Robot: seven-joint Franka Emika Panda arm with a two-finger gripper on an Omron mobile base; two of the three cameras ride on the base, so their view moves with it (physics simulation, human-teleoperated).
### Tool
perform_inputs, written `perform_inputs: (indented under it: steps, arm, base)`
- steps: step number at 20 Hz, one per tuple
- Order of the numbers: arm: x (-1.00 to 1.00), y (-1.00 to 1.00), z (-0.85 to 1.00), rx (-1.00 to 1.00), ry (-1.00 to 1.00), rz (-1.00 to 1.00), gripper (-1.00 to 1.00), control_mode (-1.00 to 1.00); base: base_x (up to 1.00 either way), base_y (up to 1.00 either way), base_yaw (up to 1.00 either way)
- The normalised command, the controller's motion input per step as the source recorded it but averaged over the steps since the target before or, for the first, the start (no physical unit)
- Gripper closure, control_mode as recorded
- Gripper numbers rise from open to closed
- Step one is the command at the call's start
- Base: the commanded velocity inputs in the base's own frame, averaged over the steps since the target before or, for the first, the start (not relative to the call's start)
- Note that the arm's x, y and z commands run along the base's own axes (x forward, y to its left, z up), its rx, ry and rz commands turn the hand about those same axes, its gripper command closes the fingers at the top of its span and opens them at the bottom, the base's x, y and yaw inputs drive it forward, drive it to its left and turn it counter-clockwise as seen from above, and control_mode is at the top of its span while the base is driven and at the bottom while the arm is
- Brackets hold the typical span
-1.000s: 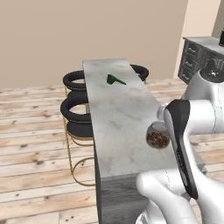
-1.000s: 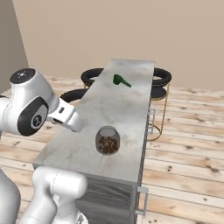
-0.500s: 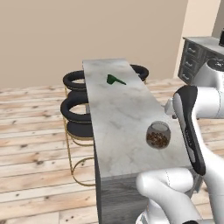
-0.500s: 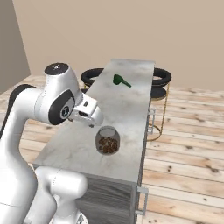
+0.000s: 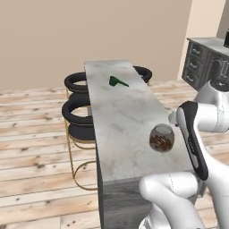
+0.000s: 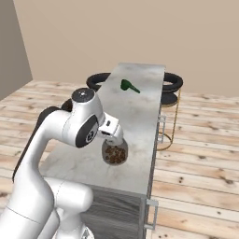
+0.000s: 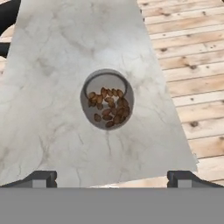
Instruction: Pick the jar and candle from the dining table and place them in the open cabinet. Close the cabinet after placing the objects.
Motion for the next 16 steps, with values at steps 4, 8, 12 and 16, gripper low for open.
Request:
perform_inputs:
  steps: [4,8,12,16]
  arm:
    - [0.36,-0.15,0.00,0.00,0.16,-0.07,-1.00,-1.00]
    - [0.52,-0.06,0.00,0.00,0.27,-0.12,-1.00,-1.00]
    - [0.53,-0.03,-0.03,0.00,0.26,-0.05,-1.00,-1.00]
    - [0.47,-0.23,-0.20,0.05,0.31,0.00,-1.00,-1.00]
  base:
    - [0.00,0.00,0.00]
    - [0.00,0.00,0.00]
    - [0.00,0.00,0.00]
    - [0.00,0.00,0.00]
